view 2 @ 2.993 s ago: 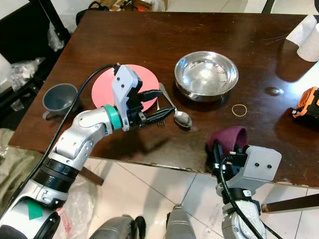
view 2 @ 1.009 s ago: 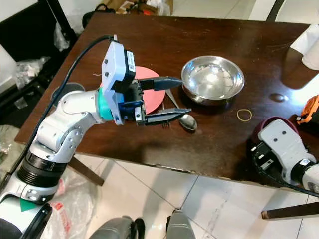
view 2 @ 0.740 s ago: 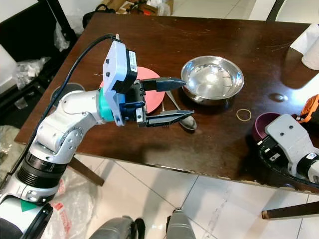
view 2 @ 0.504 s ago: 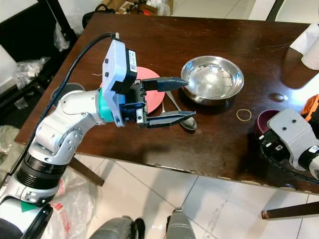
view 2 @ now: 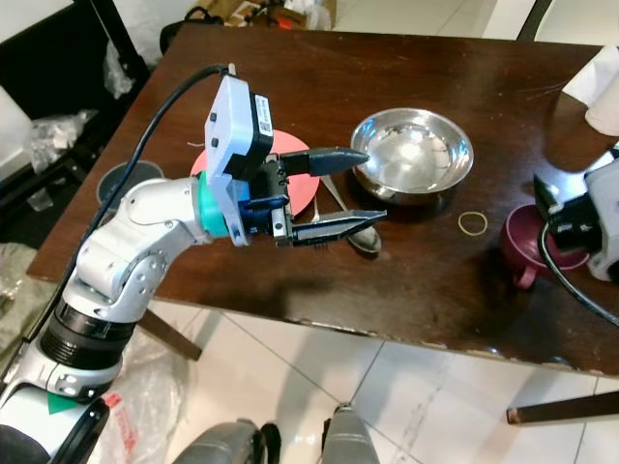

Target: Setting the table

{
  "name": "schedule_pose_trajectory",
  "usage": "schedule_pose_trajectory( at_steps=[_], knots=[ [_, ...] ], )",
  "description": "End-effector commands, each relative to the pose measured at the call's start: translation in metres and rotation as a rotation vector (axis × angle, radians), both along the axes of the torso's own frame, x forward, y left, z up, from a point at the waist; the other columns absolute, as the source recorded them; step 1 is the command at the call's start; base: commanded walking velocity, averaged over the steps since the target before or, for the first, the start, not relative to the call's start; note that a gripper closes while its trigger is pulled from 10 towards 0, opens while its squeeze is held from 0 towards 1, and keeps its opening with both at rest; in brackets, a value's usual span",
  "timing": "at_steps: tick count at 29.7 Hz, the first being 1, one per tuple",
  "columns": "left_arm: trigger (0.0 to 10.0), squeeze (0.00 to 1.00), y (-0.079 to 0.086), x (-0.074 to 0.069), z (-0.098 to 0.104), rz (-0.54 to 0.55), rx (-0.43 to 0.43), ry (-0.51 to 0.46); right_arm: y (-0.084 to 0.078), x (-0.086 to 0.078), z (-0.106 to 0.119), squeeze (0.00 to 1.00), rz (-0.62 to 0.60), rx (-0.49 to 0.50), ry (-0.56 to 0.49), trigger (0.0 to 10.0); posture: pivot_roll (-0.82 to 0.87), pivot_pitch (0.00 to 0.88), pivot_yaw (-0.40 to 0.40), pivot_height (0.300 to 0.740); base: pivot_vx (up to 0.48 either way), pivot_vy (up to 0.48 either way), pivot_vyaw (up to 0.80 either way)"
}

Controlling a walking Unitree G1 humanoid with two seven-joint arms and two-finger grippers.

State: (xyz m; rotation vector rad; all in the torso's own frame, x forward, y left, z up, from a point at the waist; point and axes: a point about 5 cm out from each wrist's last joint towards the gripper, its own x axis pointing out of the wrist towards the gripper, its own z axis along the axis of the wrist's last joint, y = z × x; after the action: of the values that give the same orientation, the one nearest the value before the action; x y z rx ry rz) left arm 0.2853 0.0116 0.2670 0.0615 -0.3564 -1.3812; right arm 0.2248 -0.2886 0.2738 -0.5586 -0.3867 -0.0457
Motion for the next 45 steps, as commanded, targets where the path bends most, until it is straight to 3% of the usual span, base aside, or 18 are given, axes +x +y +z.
schedule_pose_trajectory(
  at_steps=[1,2,3,10,12,13,14,15,17,20,22,26,30,33,42,45],
  knots=[
    [10.0,0.00,0.002,0.003,-0.003,0.035,0.009,0.003,0.018,-0.002,0.001,0.00,0.036,0.055,-0.033,10.0,-0.11,0.086,0.160,0.740,0.000,0.000,0.00],
    [10.0,0.00,0.002,0.003,-0.003,0.035,0.009,0.003,0.018,-0.002,0.001,0.00,0.036,0.055,-0.033,10.0,-0.11,0.086,0.160,0.740,0.000,0.000,0.00],
    [10.0,0.00,0.002,0.004,-0.004,0.047,0.007,0.005,0.029,-0.001,-0.005,0.00,0.053,0.105,-0.047,10.0,-0.12,0.086,0.159,0.740,0.000,0.000,0.00],
    [10.0,0.00,0.001,0.004,-0.004,0.056,0.005,0.007,0.038,-0.001,-0.009,0.00,0.069,0.148,-0.054,10.0,-0.12,0.086,0.159,0.740,0.000,0.000,0.00],
    [10.0,0.00,0.002,0.011,-0.010,0.146,0.014,-0.003,0.082,0.000,-0.053,0.00,0.117,0.318,0.011,10.0,-0.11,0.076,0.157,0.740,0.000,0.000,0.00],
    [10.0,0.00,0.002,0.011,-0.010,0.146,0.014,-0.003,0.082,0.000,-0.053,0.00,0.117,0.318,0.011,10.0,-0.11,0.076,0.157,0.740,0.000,0.000,0.00],
    [10.0,0.00,0.007,0.016,-0.015,0.213,0.033,-0.009,0.101,-0.003,-0.077,0.00,0.121,0.397,0.067,10.0,-0.11,0.074,0.159,0.740,0.000,0.000,0.00],
    [10.0,0.00,0.007,0.016,-0.015,0.213,0.033,-0.009,0.101,-0.003,-0.077,0.00,0.121,0.397,0.067,10.0,-0.11,0.074,0.159,0.740,0.000,0.000,0.00],
    [10.0,0.00,0.023,0.022,-0.029,0.322,0.088,-0.012,0.118,-0.010,-0.108,0.00,0.101,0.481,0.164,10.0,-0.11,0.068,0.167,0.740,0.000,0.000,0.00],
    [10.0,0.00,0.038,0.026,-0.042,0.397,0.128,0.025,0.119,-0.015,-0.116,0.00,0.073,0.504,0.214,10.0,-0.10,0.063,0.168,0.740,0.000,0.000,0.00],
    [10.0,0.00,0.038,0.026,-0.042,0.397,0.128,0.025,0.119,-0.015,-0.116,0.00,0.073,0.504,0.214,10.0,-0.10,0.063,0.168,0.740,0.000,0.000,0.00],
    [10.0,0.00,0.068,0.032,-0.068,0.582,0.173,0.129,0.113,-0.016,-0.114,0.00,0.042,0.501,0.226,10.0,-0.09,0.050,0.149,0.740,0.000,0.000,0.00],
    [10.0,0.00,0.076,0.035,-0.074,0.657,0.155,0.167,0.109,-0.014,-0.111,0.00,0.026,0.489,0.204,10.0,-0.08,0.047,0.139,0.740,0.000,0.000,0.00],
    [10.0,0.00,0.090,0.035,-0.084,0.779,0.163,0.201,0.101,-0.012,-0.104,0.00,0.018,0.445,0.179,10.0,-0.07,0.040,0.121,0.740,0.000,0.000,0.00],
    [10.0,0.00,0.099,0.031,-0.097,0.824,0.168,0.195,0.085,-0.009,-0.095,0.00,0.032,0.368,0.183,10.0,-0.08,0.026,0.083,0.740,0.000,0.000,0.00],
    [10.0,0.00,0.096,0.032,-0.096,0.867,0.108,0.199,0.073,0.002,-0.087,0.00,0.040,0.327,0.179,10.0,-0.07,0.001,0.040,0.740,0.000,0.000,0.00]
  ],
)
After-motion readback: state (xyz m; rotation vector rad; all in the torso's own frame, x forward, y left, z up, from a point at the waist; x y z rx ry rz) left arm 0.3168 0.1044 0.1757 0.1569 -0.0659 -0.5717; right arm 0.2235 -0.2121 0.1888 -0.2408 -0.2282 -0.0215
